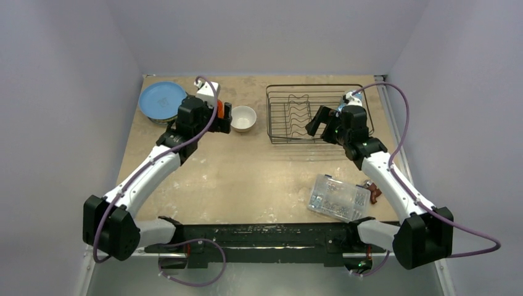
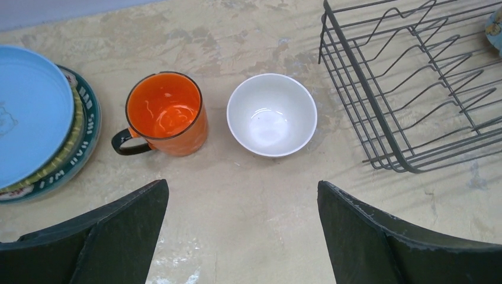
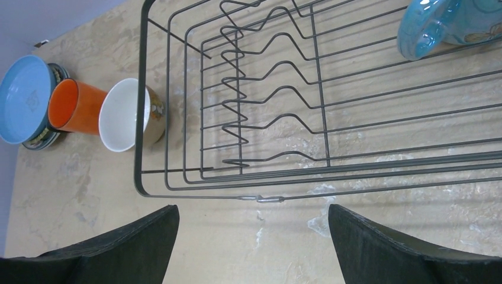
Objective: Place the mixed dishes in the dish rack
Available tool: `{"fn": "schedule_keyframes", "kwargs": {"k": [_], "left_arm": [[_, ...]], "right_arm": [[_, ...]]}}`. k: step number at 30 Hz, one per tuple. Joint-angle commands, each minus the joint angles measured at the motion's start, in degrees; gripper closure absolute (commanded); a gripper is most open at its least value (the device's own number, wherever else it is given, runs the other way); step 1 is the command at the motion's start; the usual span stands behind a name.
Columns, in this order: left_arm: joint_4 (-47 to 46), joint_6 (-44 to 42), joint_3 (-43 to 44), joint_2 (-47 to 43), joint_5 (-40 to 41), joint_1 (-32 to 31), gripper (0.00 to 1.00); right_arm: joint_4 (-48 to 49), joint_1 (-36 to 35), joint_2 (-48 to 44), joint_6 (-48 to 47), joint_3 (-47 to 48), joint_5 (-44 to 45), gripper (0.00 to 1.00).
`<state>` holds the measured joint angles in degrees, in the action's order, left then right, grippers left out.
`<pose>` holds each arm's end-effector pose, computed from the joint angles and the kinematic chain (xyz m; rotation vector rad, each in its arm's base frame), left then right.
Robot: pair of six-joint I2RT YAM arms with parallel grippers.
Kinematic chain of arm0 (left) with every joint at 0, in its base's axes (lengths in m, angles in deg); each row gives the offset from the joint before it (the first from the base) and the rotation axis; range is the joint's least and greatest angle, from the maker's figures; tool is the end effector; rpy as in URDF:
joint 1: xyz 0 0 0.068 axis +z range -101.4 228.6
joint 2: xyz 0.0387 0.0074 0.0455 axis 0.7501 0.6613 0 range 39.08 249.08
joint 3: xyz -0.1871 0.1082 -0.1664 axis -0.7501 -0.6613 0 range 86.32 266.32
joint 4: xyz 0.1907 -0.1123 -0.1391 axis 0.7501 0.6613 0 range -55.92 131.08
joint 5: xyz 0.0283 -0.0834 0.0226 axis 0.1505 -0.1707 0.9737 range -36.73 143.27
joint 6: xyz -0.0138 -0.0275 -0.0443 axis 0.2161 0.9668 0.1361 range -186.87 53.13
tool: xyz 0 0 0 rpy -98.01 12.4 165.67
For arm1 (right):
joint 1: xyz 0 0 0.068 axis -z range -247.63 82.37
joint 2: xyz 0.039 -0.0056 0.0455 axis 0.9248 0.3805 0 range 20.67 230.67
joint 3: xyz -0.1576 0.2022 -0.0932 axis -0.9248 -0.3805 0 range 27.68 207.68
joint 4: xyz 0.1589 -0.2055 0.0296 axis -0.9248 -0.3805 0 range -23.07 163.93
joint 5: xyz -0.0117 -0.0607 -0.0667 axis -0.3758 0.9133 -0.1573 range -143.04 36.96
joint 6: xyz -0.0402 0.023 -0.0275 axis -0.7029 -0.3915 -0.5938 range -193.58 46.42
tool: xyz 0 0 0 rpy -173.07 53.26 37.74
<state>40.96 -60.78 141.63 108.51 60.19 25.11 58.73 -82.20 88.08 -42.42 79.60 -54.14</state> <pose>0.2599 -0.1083 0.3199 0.2137 1.9293 -0.2270 0.2563 0.0673 0.2937 0.2981 2.1255 0.4937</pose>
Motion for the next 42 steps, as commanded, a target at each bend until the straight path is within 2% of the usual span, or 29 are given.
{"fn": "schedule_keyframes", "kwargs": {"k": [1, 9, 14, 16, 21, 25, 27, 32, 37, 39, 40, 42], "left_arm": [[4.71, 9.98, 6.29, 6.29, -3.55, 2.45, 0.06], [12.38, 27.22, 15.54, 20.57, -8.0, 5.64, 0.15], [19.7, 34.31, 24.6, 29.73, -4.97, 5.66, 0.16], [20.3, 35.53, 26.02, 32.52, -3.37, 5.57, 0.2], [21.34, 35.25, 29.14, 37.95, -3.97, 4.94, 0.33], [20.19, 34.5, 30.36, 40.65, -2.73, 4.11, 0.35], [20.93, 33.14, 31.7, 42.09, -2.09, 3.85, 0.46], [21.73, 32.4, 32.4, 45.0, -1.01, 3.39, 0.53], [21.88, 29.95, 32.87, 44.67, -0.22, 2.53, 0.62], [21.45, 29.15, 32.76, 44.64, -1.24, 2.48, 0.74], [21.38, 29.0, 32.9, 44.92, -2.06, 2.48, 0.76], [21.34, 28.58, 33.19, 45.6, -3.4, 2.48, 0.77]], "right_arm": [[2.84, -0.36, -1.36, 1.08, 1.07, -1.8, 0.01], [3.8, -0.68, -2.07, 1.77, 0.43, -3.85, 0.01], [4.52, -0.84, -4.13, 1.89, -1.5, -4.03, 0.01], [4.59, -0.86, -5.06, 1.96, -2.23, -4.24, 0.01], [3.47, -0.92, -6.91, 1.61, -3.12, -3.46, 0.01], [1.75, -0.99, -6.3, 1.05, -0.94, -3.35, 0.01], [1.11, -1.03, -6.08, 1.36, 0.19, -3.46, 0.01], [1.62, -1.65, -5.78, 2.87, 0.96, -3.69, 0.02], [0.99, -4.22, -3.99, 3.55, 1.61, -1.7, 0.02], [0.39, -5.69, -3.34, 3.77, 2.36, -0.59, 0.02], [0.11, -6.33, -3.13, 3.88, 2.97, 0.17, 0.02], [-0.07, -7.25, -2.98, 4.14, 3.62, 0.55, 0.02]]}}
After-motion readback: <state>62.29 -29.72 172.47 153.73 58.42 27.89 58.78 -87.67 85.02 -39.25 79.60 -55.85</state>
